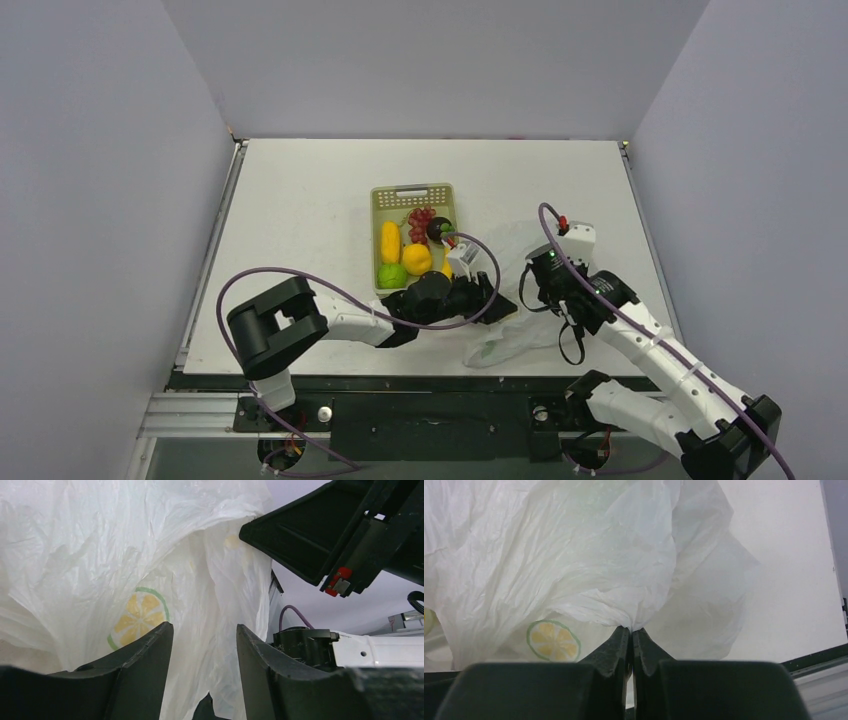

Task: Take the fake fruits out of the plastic bag
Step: Adjust the plastic bag at the center of the board, then take out the fake fruit from the plastic bag, then place the fake fruit in the bin.

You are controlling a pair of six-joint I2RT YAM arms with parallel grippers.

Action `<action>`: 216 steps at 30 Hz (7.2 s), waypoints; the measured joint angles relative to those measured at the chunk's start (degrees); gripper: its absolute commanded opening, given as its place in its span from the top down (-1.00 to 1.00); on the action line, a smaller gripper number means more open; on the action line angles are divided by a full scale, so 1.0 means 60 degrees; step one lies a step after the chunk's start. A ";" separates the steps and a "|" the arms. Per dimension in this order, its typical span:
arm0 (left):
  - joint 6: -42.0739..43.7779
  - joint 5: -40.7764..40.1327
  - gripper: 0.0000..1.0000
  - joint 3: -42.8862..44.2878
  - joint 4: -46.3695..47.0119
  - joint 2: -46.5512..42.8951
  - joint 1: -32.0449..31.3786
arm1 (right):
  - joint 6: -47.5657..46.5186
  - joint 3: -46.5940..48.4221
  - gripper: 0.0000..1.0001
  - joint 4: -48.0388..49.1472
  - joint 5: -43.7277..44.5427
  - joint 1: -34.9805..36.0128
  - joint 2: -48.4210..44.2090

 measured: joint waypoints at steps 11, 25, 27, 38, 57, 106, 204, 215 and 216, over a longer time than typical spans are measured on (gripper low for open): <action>0.0244 -0.0040 0.23 0.0510 0.0565 0.0342 -0.0193 | -0.1698 -0.0379 1.00 0.2178 -0.2302 -0.1013 -0.2412; 0.0616 -0.0015 0.10 0.2069 -0.1140 0.0353 0.0331 | -0.1956 0.0816 1.00 0.2721 -0.5676 -0.2492 -0.1490; 0.0834 -0.0029 0.08 0.2375 -0.1300 0.0459 0.0423 | -0.1891 0.0962 1.00 0.2721 -0.5861 -0.2546 -0.1483; 0.1825 -0.0124 -0.49 0.3512 -0.2415 0.2240 0.0688 | -0.1716 0.1282 1.00 0.2718 -0.6390 -0.2608 -0.1417; 0.2259 -0.0769 -0.59 0.5206 -0.2743 0.4426 -0.0124 | -0.1632 0.0026 1.00 0.2222 -0.6065 -0.2739 -0.2550; 0.1840 0.3169 1.00 0.1566 -0.4251 -0.2470 0.0831 | 0.0801 -0.1308 1.00 -0.1020 -0.1501 -0.2718 -0.4965; 0.4080 0.1978 -0.58 0.1698 -0.8244 -0.4065 0.5049 | 0.0430 -0.1129 1.00 -0.1089 -0.2350 -0.2718 -0.5486; 0.2943 0.0820 0.26 -0.0368 -0.4175 -0.5315 -0.0900 | -0.0033 -0.1304 1.00 -0.0754 -0.4575 -0.2718 -0.5621; 0.2940 0.0386 0.29 -0.0361 -0.4003 -0.5093 -0.1246 | -0.0036 -0.1304 1.00 -0.0750 -0.4623 -0.2718 -0.5625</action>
